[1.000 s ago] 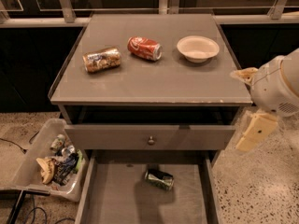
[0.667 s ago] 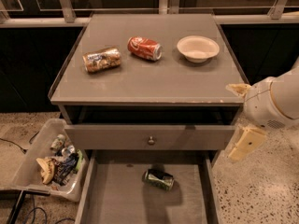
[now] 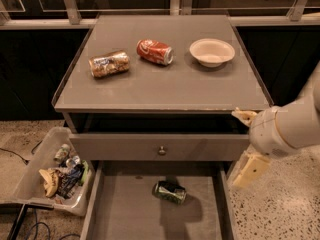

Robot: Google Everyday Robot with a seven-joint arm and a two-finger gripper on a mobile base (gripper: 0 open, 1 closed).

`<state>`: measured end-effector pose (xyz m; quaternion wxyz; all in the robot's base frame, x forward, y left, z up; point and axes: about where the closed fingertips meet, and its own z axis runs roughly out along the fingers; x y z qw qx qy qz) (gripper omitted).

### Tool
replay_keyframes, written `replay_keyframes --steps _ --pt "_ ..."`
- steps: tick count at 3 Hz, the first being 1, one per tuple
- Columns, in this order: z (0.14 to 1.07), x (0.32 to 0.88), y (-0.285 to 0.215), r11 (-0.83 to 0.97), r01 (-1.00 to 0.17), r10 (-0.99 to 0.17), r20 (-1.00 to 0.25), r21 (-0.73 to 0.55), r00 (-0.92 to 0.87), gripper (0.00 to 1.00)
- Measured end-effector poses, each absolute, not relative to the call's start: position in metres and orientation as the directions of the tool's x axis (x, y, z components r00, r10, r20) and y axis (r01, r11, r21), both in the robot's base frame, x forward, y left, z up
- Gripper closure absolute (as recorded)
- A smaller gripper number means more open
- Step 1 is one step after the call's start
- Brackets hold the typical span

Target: Pick green can from middle drawer and place on counter

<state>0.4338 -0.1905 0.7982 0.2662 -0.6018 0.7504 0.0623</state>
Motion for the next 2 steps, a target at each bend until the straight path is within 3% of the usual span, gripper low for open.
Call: replay_keyframes --steps 2 --pt "0.709 0.418 -0.172 0.282 -0.946 -0.816 -0.558 -0.158 -0.15 0.0"
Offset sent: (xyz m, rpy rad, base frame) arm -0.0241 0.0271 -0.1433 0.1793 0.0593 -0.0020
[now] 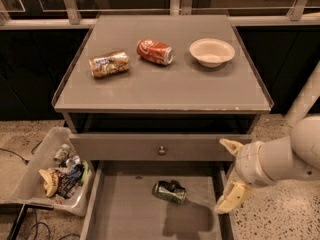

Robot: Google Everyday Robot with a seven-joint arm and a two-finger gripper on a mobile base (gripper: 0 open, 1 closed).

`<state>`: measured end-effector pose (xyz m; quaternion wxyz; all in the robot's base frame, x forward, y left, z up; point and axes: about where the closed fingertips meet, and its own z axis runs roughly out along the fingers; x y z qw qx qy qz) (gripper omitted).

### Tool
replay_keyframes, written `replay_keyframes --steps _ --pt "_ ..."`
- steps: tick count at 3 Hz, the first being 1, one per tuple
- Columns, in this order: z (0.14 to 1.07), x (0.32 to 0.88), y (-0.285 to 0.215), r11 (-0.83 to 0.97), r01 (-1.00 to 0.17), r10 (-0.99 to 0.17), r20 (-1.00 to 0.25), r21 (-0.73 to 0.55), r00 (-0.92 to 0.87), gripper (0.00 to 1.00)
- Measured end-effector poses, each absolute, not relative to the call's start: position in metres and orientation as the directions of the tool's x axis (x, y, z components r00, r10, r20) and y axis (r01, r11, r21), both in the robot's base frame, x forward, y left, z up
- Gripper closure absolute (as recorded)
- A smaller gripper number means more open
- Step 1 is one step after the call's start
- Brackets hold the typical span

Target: Pick green can from middle drawer and place on counter

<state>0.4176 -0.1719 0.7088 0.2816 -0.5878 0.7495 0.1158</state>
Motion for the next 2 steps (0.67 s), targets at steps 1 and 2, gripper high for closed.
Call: replay_keyframes --steps 1,2 --pt "0.667 0.42 -0.161 0.282 -0.946 -0.797 -0.587 -0.158 -0.14 0.0" --pt "0.625 0.436 -0.165 0.341 -0.929 -0.763 -0.62 -0.142 -0.185 0.0"
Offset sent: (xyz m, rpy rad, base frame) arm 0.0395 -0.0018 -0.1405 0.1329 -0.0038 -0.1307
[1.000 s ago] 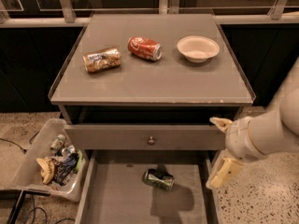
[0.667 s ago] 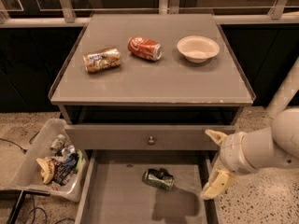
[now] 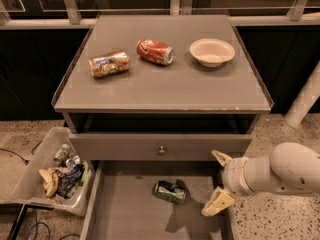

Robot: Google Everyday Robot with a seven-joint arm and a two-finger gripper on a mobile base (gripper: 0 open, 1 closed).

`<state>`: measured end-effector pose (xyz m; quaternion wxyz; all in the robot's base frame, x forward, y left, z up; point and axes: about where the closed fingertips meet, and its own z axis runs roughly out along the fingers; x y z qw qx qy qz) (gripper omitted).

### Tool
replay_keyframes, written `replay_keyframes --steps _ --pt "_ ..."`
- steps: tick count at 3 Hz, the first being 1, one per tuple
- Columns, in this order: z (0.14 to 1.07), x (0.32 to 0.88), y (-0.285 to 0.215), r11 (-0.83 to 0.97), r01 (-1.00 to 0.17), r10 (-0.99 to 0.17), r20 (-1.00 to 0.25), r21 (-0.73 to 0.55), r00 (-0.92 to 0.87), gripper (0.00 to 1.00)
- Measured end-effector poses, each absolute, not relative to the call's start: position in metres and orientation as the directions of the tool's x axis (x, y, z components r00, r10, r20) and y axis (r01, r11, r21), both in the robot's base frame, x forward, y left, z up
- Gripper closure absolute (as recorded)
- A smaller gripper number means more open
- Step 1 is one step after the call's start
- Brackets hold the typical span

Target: Pick green can from middle drawer and place on counter

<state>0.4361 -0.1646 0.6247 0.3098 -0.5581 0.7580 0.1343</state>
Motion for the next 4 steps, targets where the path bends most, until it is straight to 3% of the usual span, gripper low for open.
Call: replay_keyframes --steps 1,4 --pt "0.585 0.453 -0.161 0.383 -0.919 -0.721 -0.651 -0.092 -0.236 0.0" --pt "0.5 0.418 -0.134 0.36 -0.931 -0.704 -0.672 -0.057 -0.231 0.0"
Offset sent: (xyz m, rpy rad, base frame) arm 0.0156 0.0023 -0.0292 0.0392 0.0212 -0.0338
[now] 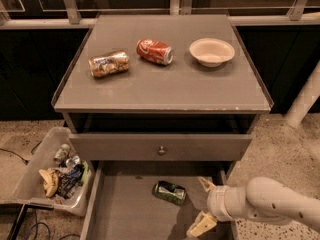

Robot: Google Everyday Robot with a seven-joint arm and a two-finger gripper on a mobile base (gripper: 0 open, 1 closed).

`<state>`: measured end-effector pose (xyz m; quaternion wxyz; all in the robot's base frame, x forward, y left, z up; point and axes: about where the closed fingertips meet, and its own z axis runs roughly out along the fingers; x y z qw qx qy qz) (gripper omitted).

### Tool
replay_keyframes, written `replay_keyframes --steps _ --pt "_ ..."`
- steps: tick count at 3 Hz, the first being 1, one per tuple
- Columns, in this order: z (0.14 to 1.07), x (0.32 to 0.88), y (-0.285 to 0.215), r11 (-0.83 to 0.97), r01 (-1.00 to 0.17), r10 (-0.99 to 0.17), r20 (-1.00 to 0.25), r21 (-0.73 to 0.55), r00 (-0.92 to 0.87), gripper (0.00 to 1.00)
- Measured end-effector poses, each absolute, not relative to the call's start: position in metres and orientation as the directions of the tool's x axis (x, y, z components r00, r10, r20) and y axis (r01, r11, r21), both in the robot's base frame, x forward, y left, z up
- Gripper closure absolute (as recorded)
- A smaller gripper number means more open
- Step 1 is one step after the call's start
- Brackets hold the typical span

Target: Pick green can from middle drawer and place on counter

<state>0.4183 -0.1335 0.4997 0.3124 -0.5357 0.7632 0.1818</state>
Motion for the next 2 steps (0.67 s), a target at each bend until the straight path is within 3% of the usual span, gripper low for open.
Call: replay_keyframes --steps 1,2 --pt "0.4402 0.4339 -0.1024 0.391 -0.918 -0.647 -0.729 -0.062 -0.226 0.0" --pt "0.4402 0.434 -0.1024 0.391 -0.918 -0.647 -0.729 -0.062 -0.226 0.0"
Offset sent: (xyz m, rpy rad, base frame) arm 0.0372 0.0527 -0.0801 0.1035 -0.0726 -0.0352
